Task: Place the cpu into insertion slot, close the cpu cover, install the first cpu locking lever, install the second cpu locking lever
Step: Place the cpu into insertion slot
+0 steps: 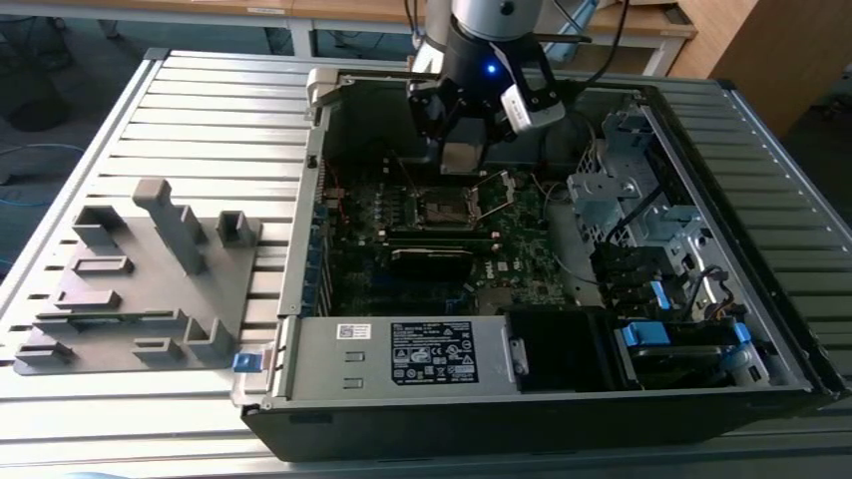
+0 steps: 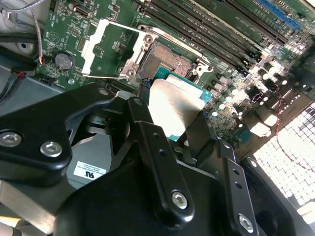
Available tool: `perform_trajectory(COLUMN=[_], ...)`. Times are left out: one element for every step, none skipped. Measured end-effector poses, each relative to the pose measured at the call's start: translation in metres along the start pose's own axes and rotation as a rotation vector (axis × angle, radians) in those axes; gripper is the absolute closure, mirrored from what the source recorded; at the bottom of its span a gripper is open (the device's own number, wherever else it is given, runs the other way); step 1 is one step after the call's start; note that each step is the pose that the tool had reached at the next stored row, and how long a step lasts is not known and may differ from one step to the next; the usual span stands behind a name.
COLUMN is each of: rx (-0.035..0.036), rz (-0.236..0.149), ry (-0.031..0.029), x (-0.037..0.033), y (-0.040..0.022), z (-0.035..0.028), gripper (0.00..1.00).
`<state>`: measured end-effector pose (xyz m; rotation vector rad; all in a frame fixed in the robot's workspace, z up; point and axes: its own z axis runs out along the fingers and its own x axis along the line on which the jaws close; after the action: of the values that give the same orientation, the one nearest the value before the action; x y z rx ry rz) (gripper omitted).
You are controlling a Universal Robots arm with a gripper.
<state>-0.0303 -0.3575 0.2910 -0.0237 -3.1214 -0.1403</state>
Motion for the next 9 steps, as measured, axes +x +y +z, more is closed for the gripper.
perform_trajectory(rx=[0.0002,0.0003,0.0002,0.0002,0.0002,0.0002,0.0002,0.0002,0.0004], rz=[0.0,0.0,0.0,0.0,0.0,0.0,0.0,0.0,0.0], ry=[0.0001,0.0002,0.0001,0.0001,0.0001,0.0001,0.0001,0.0001,0.0002], x=[0.0002,0.0002,0.0002,0.0002,0.0002,0.0002,0.0002,0.0002,0.0002], y=[0.0,0.0,-0.0001,-0.0002,-0.0003,-0.0004,-0.0005,-0.0005,-0.0005], z=[0.001,0.0024,0.0038,0.0054,0.0068,0.0081,0.0092,0.0099,0.0099], gripper=[0.46,0.46,0.46,0.46,0.46,0.46,0.46,0.46,0.46])
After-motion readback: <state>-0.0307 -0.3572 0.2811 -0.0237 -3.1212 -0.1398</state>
